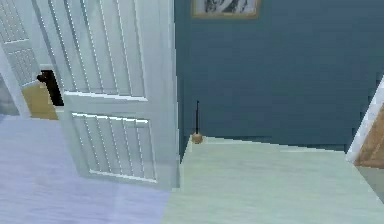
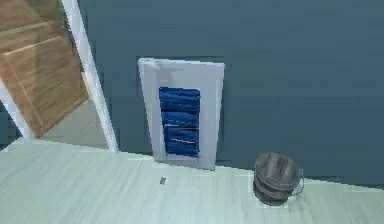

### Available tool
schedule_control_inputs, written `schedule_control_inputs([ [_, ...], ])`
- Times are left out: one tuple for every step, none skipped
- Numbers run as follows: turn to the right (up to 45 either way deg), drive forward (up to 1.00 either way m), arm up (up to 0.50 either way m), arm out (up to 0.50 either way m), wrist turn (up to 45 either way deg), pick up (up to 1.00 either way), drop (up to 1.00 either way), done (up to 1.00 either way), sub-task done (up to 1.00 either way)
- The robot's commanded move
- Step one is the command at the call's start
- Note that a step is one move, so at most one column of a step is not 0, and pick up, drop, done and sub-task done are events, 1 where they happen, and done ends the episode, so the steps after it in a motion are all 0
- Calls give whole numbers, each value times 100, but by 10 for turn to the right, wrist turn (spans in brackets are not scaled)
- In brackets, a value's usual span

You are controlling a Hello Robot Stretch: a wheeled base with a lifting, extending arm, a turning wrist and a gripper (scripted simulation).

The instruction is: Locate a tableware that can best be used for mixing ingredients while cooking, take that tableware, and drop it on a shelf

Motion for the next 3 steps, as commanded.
schedule_control_inputs([
  [-30, 0, 0, 0, 0, 0, 0, 0, 0],
  [0, 30, 0, 0, 0, 0, 0, 0, 0],
  [-450, 0, 0, 0, 0, 0, 0, 0, 0],
])
